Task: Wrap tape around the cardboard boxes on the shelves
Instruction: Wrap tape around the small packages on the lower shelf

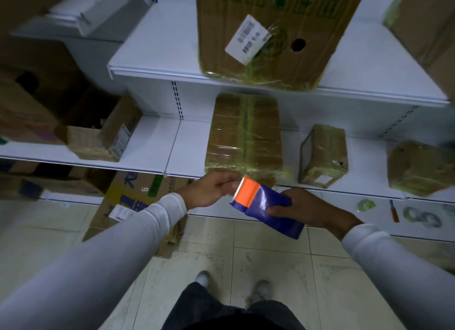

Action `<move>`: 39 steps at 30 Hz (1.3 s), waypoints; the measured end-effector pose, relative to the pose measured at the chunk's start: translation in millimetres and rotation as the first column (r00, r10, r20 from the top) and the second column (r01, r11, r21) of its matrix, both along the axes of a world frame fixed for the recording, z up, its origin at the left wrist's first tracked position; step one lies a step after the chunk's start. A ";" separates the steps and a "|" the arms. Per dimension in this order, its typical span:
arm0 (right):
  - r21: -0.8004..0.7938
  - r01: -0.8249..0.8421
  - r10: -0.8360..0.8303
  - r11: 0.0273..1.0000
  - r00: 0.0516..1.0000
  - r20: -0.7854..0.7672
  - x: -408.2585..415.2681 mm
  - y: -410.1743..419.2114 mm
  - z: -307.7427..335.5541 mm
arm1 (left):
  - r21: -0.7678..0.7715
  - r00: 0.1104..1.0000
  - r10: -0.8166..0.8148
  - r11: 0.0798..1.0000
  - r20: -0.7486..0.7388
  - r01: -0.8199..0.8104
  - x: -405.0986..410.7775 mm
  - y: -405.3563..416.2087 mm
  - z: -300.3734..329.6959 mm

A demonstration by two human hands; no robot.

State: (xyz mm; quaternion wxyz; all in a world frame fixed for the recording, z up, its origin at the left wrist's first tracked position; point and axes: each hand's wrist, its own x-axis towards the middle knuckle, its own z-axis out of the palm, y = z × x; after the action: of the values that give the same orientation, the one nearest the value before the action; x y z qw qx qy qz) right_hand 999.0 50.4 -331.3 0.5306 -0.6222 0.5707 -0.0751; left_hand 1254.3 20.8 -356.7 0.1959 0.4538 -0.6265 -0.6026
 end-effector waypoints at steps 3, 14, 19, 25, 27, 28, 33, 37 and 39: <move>0.005 -0.022 0.022 1.000 1.000 0.015 5.0 -3.1 1.8 | 0.093 0.998 0.050 0.995 -0.041 -0.046 4.5 0.1 0.6; 0.019 -0.188 0.187 0.982 0.982 0.022 29.1 -20.6 11.5 | -0.065 0.979 0.202 0.978 0.016 -0.200 24.2 4.4 -4.9; -0.032 -0.276 0.274 0.961 0.961 -0.039 21.8 -44.9 35.5 | -0.111 0.948 0.318 0.942 -0.020 -0.318 43.0 -4.3 -1.5; 0.043 -0.215 0.219 0.976 0.966 -0.136 -22.9 -56.1 51.4 | -0.167 0.879 0.474 0.872 0.047 -0.461 101.3 -16.2 -9.5; 0.030 -0.200 0.203 0.979 0.966 -0.163 -28.5 -61.4 51.5 | -0.202 0.881 0.470 0.869 0.049 -0.452 93.7 -21.0 -11.9; 0.022 -0.194 0.195 0.981 0.964 -0.180 -30.6 -63.5 52.8 | -0.214 0.883 0.467 0.868 0.047 -0.447 88.8 -23.8 -12.8; 0.028 -0.177 0.179 0.984 0.961 -0.212 -38.4 -72.7 49.4 | -0.171 0.872 0.485 0.867 0.065 -0.469 74.7 -33.0 -19.4; 0.054 -0.133 0.142 0.990 0.958 -0.249 -30.3 -77.6 45.9 | -0.127 0.840 0.526 0.849 0.132 -0.512 64.8 -40.9 -35.2; 0.065 -0.135 0.147 0.989 0.958 -0.245 -26.0 -80.1 41.6 | -0.115 0.833 0.525 0.851 0.173 -0.513 60.5 -45.5 -45.8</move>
State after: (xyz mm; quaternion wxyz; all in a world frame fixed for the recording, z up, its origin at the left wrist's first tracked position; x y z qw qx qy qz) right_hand 973.0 -29.8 -289.7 0.4734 -0.6529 0.5887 0.0554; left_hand 1314.9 -24.7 -402.5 0.3031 0.6576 -0.5151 -0.4587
